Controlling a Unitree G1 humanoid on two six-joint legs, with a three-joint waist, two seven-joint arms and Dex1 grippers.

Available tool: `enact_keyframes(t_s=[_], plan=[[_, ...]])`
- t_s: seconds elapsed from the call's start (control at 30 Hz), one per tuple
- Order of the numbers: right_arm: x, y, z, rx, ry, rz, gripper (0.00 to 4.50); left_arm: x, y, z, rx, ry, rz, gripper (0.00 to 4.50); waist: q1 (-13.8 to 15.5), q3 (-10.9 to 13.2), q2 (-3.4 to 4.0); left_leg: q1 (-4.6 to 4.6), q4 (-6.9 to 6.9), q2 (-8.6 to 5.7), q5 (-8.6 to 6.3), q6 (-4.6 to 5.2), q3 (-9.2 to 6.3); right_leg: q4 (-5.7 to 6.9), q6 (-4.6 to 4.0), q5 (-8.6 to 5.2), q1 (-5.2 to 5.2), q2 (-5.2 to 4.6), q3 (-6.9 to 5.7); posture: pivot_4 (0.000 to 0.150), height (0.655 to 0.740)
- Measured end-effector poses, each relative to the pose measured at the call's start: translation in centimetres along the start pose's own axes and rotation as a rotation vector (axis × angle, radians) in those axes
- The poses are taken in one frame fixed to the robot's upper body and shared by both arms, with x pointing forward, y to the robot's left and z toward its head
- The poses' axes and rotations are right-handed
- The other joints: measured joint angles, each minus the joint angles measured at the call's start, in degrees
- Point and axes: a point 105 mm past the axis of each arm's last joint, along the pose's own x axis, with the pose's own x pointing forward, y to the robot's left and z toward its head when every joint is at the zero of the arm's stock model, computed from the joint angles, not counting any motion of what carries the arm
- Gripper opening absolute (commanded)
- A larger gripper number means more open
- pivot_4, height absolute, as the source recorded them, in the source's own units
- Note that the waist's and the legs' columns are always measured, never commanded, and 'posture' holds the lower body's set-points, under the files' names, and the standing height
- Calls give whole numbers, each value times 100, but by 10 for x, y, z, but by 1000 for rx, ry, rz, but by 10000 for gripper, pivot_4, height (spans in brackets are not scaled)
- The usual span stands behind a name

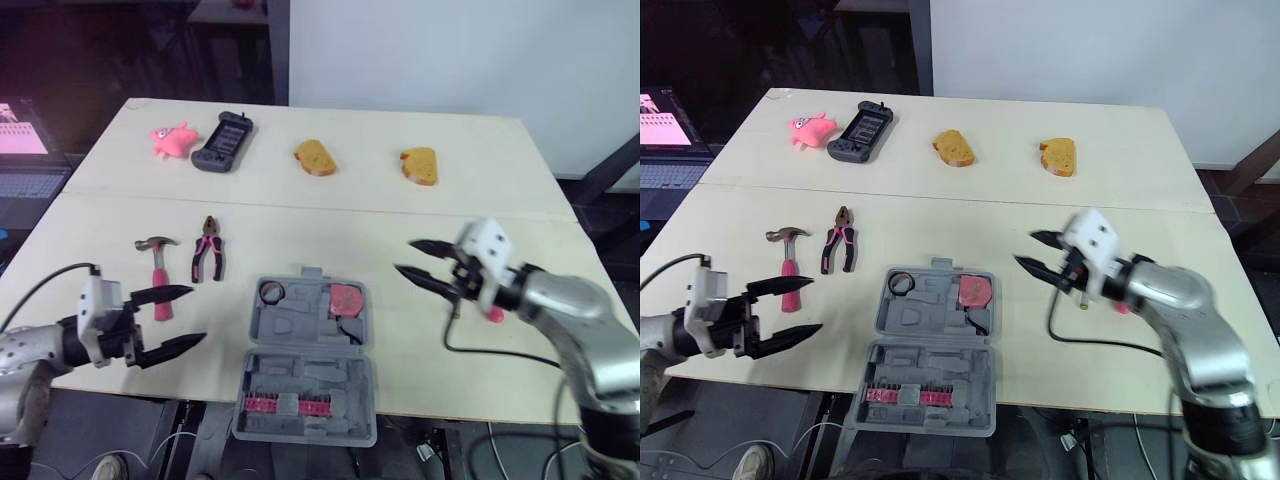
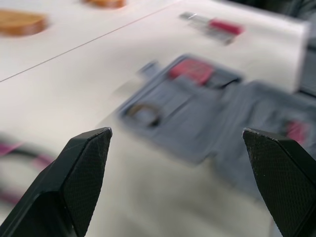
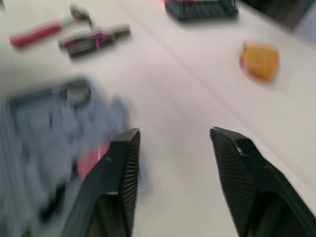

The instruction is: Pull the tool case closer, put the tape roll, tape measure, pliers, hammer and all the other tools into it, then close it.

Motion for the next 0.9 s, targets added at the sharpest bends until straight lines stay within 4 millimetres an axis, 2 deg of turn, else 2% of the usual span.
enact_keyframes(t_s=[0.03,0.2,0.33,0.43,0.5,0.63,0.8,0.9], plan=[[-10,-2,-12,26,34,-12,44625,-8,6,-2,-1,14,40,45000,-12,1,-1,0,4,0,-1,2,0,0,-9,-5,1,0,0,1500,7395],[-57,-20,-46,100,101,-135,44625,-43,26,-17,25,144,138,45000,-108,6,5,11,18,0,-1,2,8,0,-20,-6,10,-1,10,1500,7395],[-111,-33,-87,173,196,-289,44625,-95,42,-37,-23,263,284,45000,-142,8,-1,18,22,0,-2,0,10,0,-22,-7,10,-2,10,1500,7395],[-153,-42,-106,203,253,-406,44625,-132,52,-40,-45,302,411,45000,-174,10,-1,20,19,0,-2,0,13,-3,-23,-9,-2,-5,10,1500,7395],[-167,-43,-110,198,271,-442,44625,-144,55,-42,-47,313,456,45000,-210,9,0,42,11,0,-2,-1,13,-3,-24,-9,9,-5,10,1500,7395],[-169,-42,-116,199,273,-452,44625,-146,58,-45,-44,293,476,45000,-235,9,0,70,9,0,-3,-2,16,-2,-33,-5,28,-5,16,1500,7395],[-161,-39,-118,198,266,-436,44625,-140,61,-42,-26,273,459,45000,-220,9,2,71,5,0,-3,-3,18,-2,-32,-5,31,-5,18,1500,7395],[-151,-37,-113,204,226,-435,44625,-132,60,-44,-26,250,445,45000,-212,8,9,71,-6,0,-3,-3,18,-2,-30,-6,42,-4,18,1500,7395]])
